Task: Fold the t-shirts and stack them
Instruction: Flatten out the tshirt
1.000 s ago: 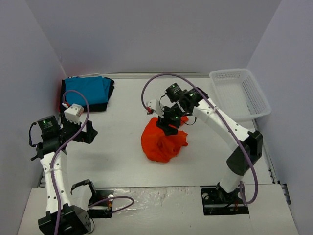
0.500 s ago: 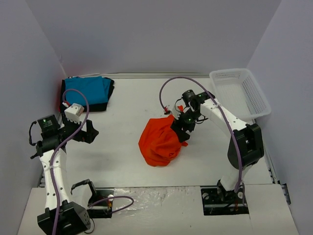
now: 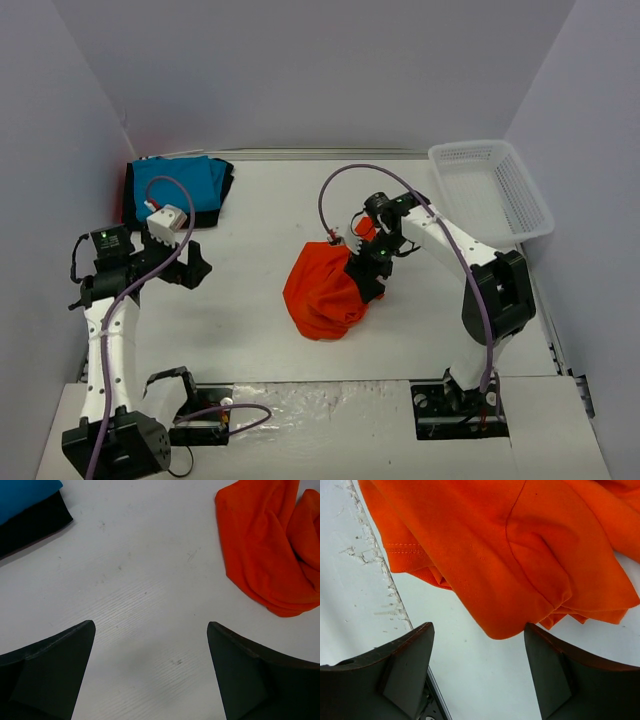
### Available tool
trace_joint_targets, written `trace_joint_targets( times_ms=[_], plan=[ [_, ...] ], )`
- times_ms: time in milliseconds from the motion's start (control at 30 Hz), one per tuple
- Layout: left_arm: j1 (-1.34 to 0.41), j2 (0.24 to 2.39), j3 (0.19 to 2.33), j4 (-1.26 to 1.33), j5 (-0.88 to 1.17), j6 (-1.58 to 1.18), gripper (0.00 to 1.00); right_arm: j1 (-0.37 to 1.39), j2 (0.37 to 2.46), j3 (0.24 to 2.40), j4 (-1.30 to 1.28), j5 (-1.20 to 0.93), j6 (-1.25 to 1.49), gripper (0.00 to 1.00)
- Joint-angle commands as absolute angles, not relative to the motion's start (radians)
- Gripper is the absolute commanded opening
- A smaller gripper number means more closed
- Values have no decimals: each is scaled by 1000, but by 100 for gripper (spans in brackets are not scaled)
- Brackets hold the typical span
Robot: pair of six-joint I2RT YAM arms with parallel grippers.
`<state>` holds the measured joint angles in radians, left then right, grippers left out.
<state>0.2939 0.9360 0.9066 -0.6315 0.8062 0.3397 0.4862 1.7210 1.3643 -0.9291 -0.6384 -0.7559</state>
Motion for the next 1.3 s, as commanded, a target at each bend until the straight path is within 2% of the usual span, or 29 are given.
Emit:
trace_joint_targets(
  times_ms=[0,233,333,367,600,867,1100,1267],
  plan=[
    [272,942,968,-632,784,351,94,497,1784,1365,-985,-664,-784,68],
    [219,988,1000,-637,739,357,94,499,1862,1350,-968,-669,-813,61],
    [172,1025,1025,-643,703,367,94,495,1871,1344,-950,-675,-811,24],
    [157,1037,1034,-646,678,368,94,489,1870,1342,-945,-672,-802,0],
    [51,1182,1173,-641,696,371,94,410,1709,1266,-940,-660,-807,0],
    [-113,1560,1494,-597,807,220,94,299,1574,1215,-945,-661,-795,0],
    [-351,1954,1853,-687,787,198,94,250,1563,1209,-966,-557,-781,0],
    [-428,2164,2061,-663,857,80,94,166,1529,1219,-992,-540,-816,0]
  ],
)
